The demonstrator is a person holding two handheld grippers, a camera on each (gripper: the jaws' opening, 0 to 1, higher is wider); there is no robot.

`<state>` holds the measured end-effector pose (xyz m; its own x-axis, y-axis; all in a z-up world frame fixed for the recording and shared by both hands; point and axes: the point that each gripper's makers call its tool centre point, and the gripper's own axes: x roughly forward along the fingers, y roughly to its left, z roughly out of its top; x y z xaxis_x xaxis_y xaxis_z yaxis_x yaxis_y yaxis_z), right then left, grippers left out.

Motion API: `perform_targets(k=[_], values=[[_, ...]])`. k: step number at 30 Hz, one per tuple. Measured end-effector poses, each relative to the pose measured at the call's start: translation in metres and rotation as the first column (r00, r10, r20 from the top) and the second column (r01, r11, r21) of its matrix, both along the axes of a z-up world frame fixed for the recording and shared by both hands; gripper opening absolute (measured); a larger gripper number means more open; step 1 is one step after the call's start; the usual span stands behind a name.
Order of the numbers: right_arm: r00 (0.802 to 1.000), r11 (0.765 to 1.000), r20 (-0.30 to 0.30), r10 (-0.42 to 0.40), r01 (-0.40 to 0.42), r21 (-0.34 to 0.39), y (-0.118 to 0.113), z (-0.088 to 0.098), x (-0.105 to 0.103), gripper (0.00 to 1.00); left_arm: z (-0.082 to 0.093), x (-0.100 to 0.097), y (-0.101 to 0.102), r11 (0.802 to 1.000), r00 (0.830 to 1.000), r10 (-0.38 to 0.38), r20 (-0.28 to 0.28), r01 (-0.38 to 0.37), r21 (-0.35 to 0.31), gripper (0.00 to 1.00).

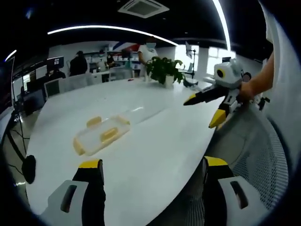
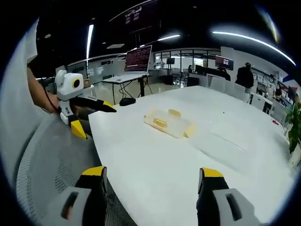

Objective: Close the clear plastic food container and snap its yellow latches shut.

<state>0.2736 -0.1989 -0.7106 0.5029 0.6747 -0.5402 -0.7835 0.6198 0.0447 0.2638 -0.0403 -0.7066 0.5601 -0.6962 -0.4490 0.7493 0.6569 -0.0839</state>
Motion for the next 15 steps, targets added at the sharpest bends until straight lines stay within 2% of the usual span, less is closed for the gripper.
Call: perform_targets(k=[7, 10, 15], values=[[1.000, 1.000, 0.001, 0.007, -0.007, 0.007, 0.001, 0.004, 0.007, 0.80, 0.003, 0.010, 0.010, 1.000, 1.000, 0.003, -0.001, -0.003, 0.011, 0.84], [1.000, 1.000, -0.023, 0.011, -0.010, 0.024, 0.002, 0.005, 0.009, 0.75, 0.007, 0.013, 0.012, 0.999, 0.999, -0.029, 0.033, 0.028, 0.038, 0.83], [0.999, 0.999, -0.023, 0.030, -0.029, 0.017, 0.004, 0.007, 0.016, 0.75, 0.007, 0.021, 0.017, 0.998, 0.999, -0.034, 0.041, 0.031, 0.058, 0.83]])
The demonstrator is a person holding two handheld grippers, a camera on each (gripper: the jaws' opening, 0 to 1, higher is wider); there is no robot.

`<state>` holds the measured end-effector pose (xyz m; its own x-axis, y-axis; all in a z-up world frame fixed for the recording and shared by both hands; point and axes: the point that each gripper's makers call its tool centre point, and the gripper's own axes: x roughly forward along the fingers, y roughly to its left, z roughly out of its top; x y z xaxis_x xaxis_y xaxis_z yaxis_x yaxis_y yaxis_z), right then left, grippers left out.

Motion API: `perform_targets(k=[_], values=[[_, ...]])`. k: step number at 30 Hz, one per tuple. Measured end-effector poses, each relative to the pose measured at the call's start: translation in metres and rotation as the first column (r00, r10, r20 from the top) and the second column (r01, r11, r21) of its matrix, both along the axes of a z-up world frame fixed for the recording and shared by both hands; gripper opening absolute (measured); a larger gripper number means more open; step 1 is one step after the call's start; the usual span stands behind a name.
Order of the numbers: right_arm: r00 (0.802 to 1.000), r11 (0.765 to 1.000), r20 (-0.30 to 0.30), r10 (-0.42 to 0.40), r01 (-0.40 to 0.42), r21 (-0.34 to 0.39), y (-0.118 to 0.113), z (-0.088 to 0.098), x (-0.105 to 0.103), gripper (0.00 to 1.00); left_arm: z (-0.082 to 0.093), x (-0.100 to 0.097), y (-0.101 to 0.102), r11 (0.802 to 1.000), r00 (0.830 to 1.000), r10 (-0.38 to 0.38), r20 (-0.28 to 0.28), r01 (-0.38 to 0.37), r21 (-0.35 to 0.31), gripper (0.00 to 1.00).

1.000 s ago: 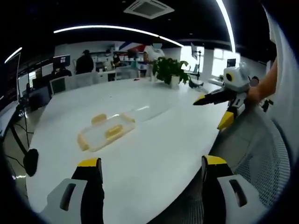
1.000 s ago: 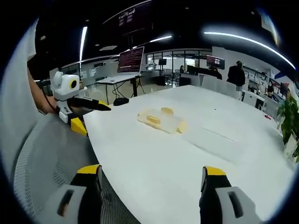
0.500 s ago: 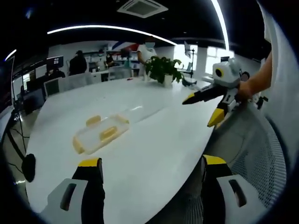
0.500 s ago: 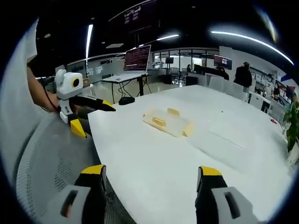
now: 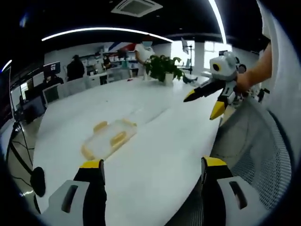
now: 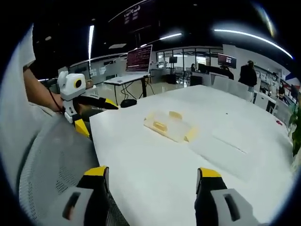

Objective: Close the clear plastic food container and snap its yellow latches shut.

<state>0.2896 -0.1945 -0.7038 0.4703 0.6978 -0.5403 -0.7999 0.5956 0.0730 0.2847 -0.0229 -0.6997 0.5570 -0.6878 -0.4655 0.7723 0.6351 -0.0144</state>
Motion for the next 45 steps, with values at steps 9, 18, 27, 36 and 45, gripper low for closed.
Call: perform_targets(k=[9, 18, 27, 36, 45], values=[[0.999, 1.000, 0.029, 0.027, -0.027, -0.013, 0.006, 0.002, 0.009, 0.73, 0.001, 0.013, 0.001, 0.998, 0.999, -0.038, 0.025, 0.036, 0.043, 0.80], [0.999, 1.000, 0.027, 0.027, -0.027, 0.008, 0.013, 0.004, 0.021, 0.74, -0.004, 0.023, 0.010, 0.996, 0.999, -0.044, 0.022, 0.042, 0.079, 0.79], [0.997, 0.999, 0.062, 0.052, -0.052, 0.001, 0.019, 0.008, 0.034, 0.74, -0.005, 0.036, 0.020, 0.992, 0.998, -0.058, 0.019, 0.055, 0.117, 0.78], [0.996, 0.998, 0.066, 0.060, -0.060, 0.006, 0.022, 0.009, 0.043, 0.74, 0.002, 0.054, 0.031, 0.992, 0.998, -0.040, 0.038, 0.036, 0.121, 0.77], [0.994, 0.996, 0.066, 0.092, -0.092, -0.010, 0.032, 0.009, 0.051, 0.73, -0.001, 0.063, 0.041, 0.992, 0.999, -0.026, 0.030, 0.022, 0.127, 0.77]])
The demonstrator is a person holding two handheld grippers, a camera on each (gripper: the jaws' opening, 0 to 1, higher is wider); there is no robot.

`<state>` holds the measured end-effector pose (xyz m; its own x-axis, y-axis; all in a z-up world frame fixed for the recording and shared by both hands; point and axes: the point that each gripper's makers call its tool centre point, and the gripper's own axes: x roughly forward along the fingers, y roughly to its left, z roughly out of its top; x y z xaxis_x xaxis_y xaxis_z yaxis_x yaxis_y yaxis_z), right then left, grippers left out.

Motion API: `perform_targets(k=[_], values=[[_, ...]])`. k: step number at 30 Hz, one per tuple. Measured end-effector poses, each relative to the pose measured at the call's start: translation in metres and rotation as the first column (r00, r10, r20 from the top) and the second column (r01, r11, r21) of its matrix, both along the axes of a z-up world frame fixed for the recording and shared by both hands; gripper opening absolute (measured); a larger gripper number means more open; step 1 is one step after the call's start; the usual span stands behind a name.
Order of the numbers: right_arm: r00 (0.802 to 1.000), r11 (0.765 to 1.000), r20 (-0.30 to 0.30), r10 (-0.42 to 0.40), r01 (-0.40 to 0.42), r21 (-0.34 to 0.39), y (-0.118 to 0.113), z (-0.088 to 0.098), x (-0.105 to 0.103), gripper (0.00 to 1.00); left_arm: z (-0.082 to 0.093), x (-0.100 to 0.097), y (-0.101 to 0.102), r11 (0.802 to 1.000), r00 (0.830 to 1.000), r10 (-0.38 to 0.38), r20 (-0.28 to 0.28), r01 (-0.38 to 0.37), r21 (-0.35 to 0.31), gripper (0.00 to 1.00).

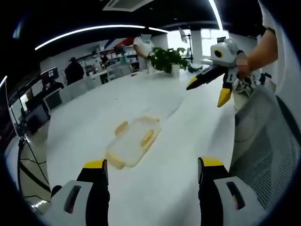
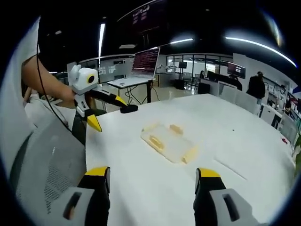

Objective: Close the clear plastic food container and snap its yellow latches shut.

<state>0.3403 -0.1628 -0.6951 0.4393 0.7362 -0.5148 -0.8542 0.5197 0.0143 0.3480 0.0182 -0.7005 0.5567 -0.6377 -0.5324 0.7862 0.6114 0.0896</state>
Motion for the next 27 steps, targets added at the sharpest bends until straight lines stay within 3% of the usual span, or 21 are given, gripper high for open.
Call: perform_targets(k=[27], values=[[0.997, 0.997, -0.007, 0.075, -0.075, -0.035, 0.019, -0.002, 0.032, 0.73, -0.005, 0.029, 0.006, 1.000, 1.000, -0.001, -0.007, 0.002, 0.019, 0.77]])
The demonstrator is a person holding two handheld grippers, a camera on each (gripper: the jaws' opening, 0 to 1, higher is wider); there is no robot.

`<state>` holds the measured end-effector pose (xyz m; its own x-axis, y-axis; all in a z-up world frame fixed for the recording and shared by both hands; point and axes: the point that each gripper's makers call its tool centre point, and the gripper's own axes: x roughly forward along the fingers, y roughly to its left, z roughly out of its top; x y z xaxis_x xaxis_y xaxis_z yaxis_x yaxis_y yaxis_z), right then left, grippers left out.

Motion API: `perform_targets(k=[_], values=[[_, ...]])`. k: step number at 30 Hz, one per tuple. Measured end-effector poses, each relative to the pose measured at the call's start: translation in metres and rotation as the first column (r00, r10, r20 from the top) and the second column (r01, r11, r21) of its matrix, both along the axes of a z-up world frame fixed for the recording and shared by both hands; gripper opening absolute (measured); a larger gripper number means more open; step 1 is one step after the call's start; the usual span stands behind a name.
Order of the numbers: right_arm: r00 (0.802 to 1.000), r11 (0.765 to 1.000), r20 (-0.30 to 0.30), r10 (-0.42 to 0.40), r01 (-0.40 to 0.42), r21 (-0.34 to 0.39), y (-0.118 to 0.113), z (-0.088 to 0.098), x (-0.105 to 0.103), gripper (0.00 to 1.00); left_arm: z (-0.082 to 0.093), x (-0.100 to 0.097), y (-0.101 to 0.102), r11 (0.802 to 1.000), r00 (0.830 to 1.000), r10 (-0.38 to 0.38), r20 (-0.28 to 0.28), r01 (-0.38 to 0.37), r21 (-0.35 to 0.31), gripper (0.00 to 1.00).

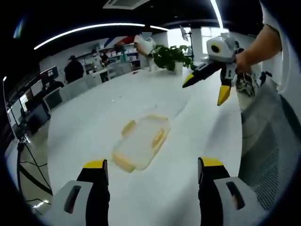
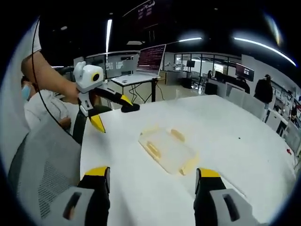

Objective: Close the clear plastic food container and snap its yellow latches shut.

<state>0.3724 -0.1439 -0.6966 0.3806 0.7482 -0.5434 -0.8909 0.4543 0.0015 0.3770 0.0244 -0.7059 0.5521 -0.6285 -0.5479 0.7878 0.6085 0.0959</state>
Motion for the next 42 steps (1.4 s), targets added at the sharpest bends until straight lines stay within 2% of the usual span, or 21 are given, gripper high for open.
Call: perform_targets(k=[17, 42], values=[[0.999, 0.999, -0.012, 0.036, -0.036, -0.015, 0.018, -0.002, 0.020, 0.73, -0.001, 0.012, 0.004, 1.000, 1.000, -0.006, 0.005, 0.006, 0.003, 0.76], [0.994, 0.991, -0.020, 0.105, -0.106, -0.085, 0.018, -0.014, 0.051, 0.71, -0.010, 0.037, 0.009, 0.999, 0.999, -0.032, 0.003, 0.032, 0.035, 0.76]])
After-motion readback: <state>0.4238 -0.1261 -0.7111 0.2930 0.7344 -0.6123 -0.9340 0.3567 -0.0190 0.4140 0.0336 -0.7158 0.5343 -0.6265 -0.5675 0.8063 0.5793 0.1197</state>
